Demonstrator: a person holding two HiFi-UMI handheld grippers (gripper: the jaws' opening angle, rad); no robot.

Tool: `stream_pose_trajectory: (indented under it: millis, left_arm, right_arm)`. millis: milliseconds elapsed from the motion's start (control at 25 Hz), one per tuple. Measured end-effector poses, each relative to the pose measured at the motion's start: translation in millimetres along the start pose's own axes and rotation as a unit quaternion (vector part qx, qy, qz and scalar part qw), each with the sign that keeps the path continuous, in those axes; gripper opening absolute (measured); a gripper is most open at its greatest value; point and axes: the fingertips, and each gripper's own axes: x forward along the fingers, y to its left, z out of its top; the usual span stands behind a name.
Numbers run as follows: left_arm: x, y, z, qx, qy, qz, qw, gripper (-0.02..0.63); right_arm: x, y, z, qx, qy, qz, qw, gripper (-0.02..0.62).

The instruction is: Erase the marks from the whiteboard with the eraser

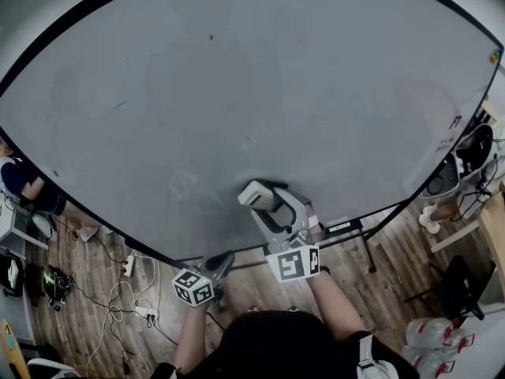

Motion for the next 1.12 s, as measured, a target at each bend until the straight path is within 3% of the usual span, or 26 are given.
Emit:
stream_pose_trajectory:
  millis: [680, 1120]
  left_arm:
    - [-13, -12, -5, -0.001, -0.006, 0.017, 0.9998, 0.012]
    - [12, -50, -10, 0.009, -0.003, 0.001, 1.0000, 0.012]
  right_arm:
    - [-4, 45, -6, 0.022, 0.002, 0.078, 0.997, 0.256]
    - [-54, 27, -57, 0.134, 0.008, 0.111, 0.985, 0.256]
